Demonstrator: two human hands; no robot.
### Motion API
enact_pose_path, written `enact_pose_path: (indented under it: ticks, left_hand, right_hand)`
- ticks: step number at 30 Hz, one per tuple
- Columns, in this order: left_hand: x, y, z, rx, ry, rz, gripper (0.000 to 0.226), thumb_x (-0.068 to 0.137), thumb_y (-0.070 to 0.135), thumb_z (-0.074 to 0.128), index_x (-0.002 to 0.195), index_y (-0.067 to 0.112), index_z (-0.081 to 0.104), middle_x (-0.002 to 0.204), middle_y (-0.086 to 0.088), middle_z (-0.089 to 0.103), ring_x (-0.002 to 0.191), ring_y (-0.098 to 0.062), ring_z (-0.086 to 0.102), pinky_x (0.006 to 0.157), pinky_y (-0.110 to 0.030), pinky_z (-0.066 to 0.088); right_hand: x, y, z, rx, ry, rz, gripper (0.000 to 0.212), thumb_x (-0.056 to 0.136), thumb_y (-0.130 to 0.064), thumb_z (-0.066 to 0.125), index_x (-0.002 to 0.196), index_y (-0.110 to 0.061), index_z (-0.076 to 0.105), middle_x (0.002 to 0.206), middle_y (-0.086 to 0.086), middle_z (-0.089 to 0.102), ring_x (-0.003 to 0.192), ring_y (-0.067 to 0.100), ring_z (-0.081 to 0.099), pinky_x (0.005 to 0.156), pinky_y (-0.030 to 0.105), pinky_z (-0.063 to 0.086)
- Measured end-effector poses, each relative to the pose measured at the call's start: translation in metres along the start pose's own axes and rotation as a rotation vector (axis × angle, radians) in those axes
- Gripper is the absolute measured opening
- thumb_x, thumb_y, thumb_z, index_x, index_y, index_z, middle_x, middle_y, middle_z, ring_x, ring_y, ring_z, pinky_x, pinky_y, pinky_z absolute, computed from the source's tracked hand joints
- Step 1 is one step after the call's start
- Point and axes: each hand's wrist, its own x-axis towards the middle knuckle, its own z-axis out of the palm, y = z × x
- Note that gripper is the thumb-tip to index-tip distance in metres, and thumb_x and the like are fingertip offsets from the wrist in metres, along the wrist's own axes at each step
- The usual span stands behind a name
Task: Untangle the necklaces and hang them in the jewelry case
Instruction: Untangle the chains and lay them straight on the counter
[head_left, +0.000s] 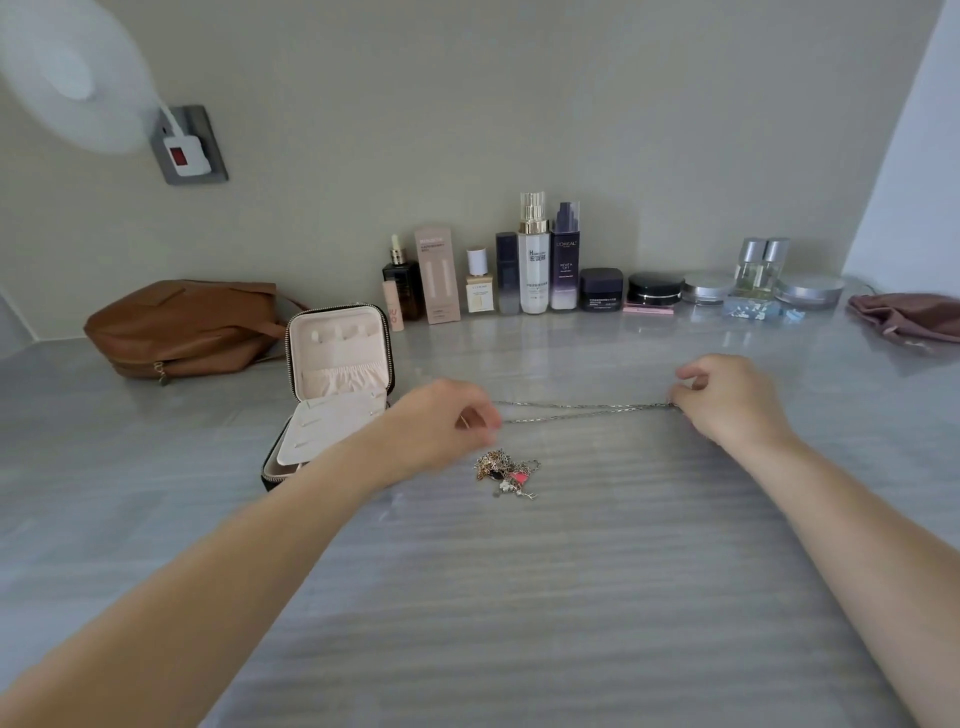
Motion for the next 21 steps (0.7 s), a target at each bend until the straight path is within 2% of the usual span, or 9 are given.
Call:
enact_pose_path:
  ticks: [3,5,6,8,11,15,19,21]
  left_hand:
    - [-0.011,0.001,0.007,-0.174,-0.138,-0.019,0.019,0.080,0.022,0.067,0.098,0.027,0.065,0.087,0.014,0.060,0.078,-0.003,0.057,0.074,-0.011,0.044]
    - [-0.013,-0.002,0.014,-0.158,-0.073,-0.025,0.020,0.081,0.021,0.067,0.101,0.024,0.067,0.088,0.012,0.060,0.078,-0.003,0.057,0.075,-0.011,0.044]
    - [-0.013,-0.003,0.017,-0.143,-0.028,-0.020,0.019,0.081,0.021,0.066,0.100,0.023,0.068,0.087,0.011,0.060,0.076,-0.002,0.056,0.071,-0.007,0.042]
    - [-0.014,-0.005,0.022,-0.133,0.036,0.001,0.014,0.082,0.020,0.065,0.095,0.021,0.069,0.088,0.008,0.062,0.076,-0.005,0.056,0.068,-0.007,0.041]
    - [-0.015,-0.007,0.027,-0.154,0.096,0.020,0.011,0.084,0.019,0.061,0.092,0.020,0.069,0.089,0.005,0.065,0.081,-0.011,0.058,0.071,-0.016,0.043]
    - [-0.018,-0.011,0.027,-0.167,0.128,0.010,0.014,0.086,0.017,0.056,0.094,0.020,0.068,0.090,0.005,0.067,0.084,-0.011,0.060,0.075,-0.019,0.045]
    - [-0.023,-0.013,0.023,-0.109,0.158,-0.025,0.017,0.087,0.017,0.054,0.097,0.021,0.068,0.089,0.006,0.064,0.076,-0.007,0.053,0.069,-0.014,0.038]
    - [-0.026,-0.012,0.023,-0.029,0.168,-0.015,0.024,0.087,0.013,0.051,0.105,0.020,0.065,0.103,0.002,0.064,0.084,-0.010,0.054,0.072,-0.012,0.035]
  right_hand:
    - [-0.016,-0.023,0.000,0.010,-0.060,-0.178,0.014,0.082,-0.014,0.063,0.092,-0.008,0.071,0.093,0.009,0.070,0.081,0.019,0.059,0.068,0.018,0.041]
    - [-0.032,-0.040,0.002,0.005,-0.171,-0.307,0.011,0.081,-0.018,0.065,0.084,-0.011,0.073,0.082,0.001,0.068,0.070,0.010,0.054,0.056,0.003,0.034]
    - [-0.042,-0.047,0.005,0.000,-0.238,-0.370,0.010,0.080,-0.021,0.067,0.082,-0.013,0.073,0.078,-0.003,0.066,0.066,0.006,0.053,0.056,0.003,0.034]
    - [-0.061,-0.059,0.009,-0.004,-0.371,-0.495,0.006,0.078,-0.025,0.069,0.080,-0.020,0.072,0.073,-0.013,0.059,0.061,0.000,0.051,0.058,0.004,0.035]
    - [-0.078,-0.069,0.017,-0.014,-0.502,-0.617,0.006,0.080,-0.026,0.067,0.083,-0.027,0.072,0.077,-0.014,0.052,0.063,-0.005,0.051,0.061,0.009,0.035]
    - [-0.083,-0.072,0.030,-0.123,-0.517,-0.677,0.015,0.085,-0.027,0.060,0.096,-0.030,0.070,0.089,-0.011,0.051,0.063,-0.005,0.043,0.071,0.028,0.043]
    - [-0.081,-0.071,0.031,-0.174,-0.524,-0.660,0.018,0.086,-0.026,0.059,0.102,-0.027,0.068,0.093,-0.010,0.050,0.066,-0.002,0.042,0.076,0.033,0.045]
    - [-0.079,-0.069,0.030,-0.182,-0.526,-0.652,0.016,0.086,-0.027,0.060,0.100,-0.026,0.068,0.090,-0.011,0.049,0.065,-0.003,0.043,0.075,0.030,0.043]
